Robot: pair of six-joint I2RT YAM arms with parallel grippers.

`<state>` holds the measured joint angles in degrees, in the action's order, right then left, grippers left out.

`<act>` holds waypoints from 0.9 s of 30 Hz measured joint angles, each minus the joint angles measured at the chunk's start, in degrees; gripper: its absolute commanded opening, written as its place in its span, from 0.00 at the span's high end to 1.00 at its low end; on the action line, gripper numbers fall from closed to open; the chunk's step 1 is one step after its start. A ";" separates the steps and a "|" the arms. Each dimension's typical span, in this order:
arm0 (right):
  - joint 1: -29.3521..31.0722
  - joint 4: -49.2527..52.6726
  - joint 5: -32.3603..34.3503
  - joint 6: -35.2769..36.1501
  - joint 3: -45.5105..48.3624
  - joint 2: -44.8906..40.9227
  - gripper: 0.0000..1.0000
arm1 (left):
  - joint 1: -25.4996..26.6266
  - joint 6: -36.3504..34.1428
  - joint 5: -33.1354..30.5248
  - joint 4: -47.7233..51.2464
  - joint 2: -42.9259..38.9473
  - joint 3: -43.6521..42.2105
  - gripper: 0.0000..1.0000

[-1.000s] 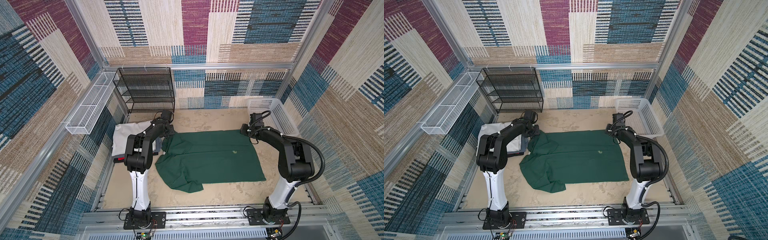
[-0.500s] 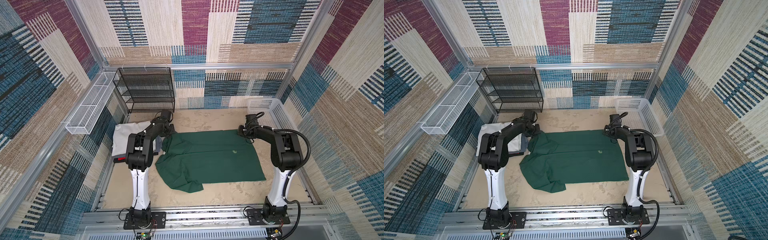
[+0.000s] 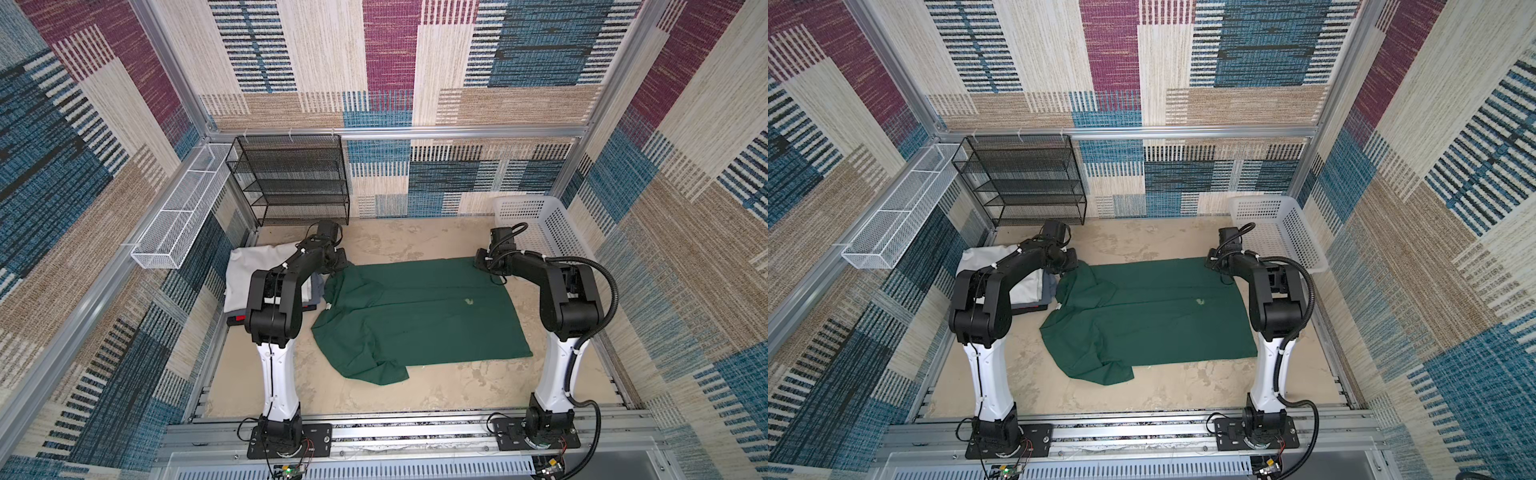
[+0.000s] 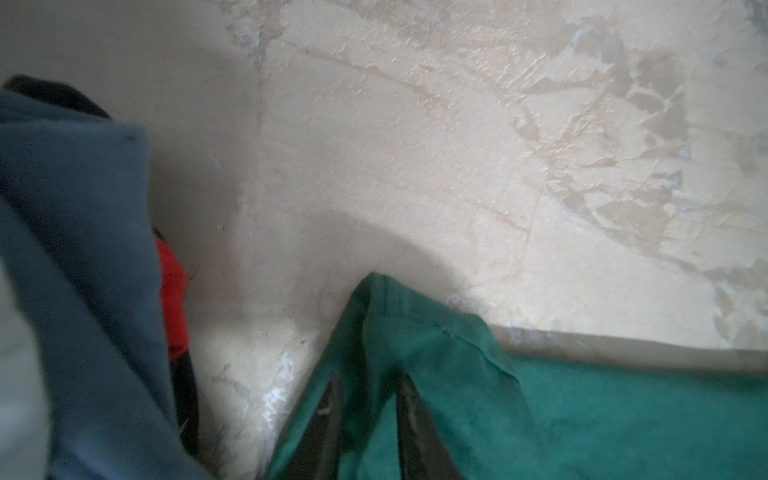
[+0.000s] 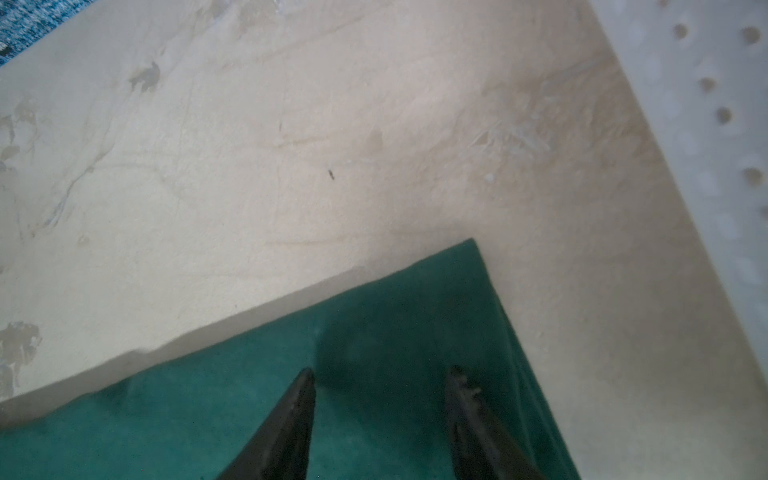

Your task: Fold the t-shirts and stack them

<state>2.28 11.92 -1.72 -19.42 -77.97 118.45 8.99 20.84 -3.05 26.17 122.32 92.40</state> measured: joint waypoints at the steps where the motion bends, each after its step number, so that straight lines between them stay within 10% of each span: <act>1: 0.00 0.00 0.26 0.00 -0.02 0.02 0.48 | -0.09 -0.02 0.04 0.07 0.87 0.85 0.71; 4: 0.00 -0.02 0.37 0.00 -0.02 0.02 0.49 | -0.24 -0.02 0.26 0.76 3.32 2.99 0.74; 7: 0.00 0.11 0.46 0.00 -0.17 0.04 0.50 | -0.26 -0.02 0.55 0.76 3.82 3.10 1.00; 27: -2.16 1.86 1.64 -0.22 -3.85 2.51 0.67 | -4.81 -0.04 0.24 1.75 0.33 2.73 1.00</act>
<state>0.12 13.78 -0.08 -19.64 -81.82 120.97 4.19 20.80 -2.81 27.92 122.65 95.13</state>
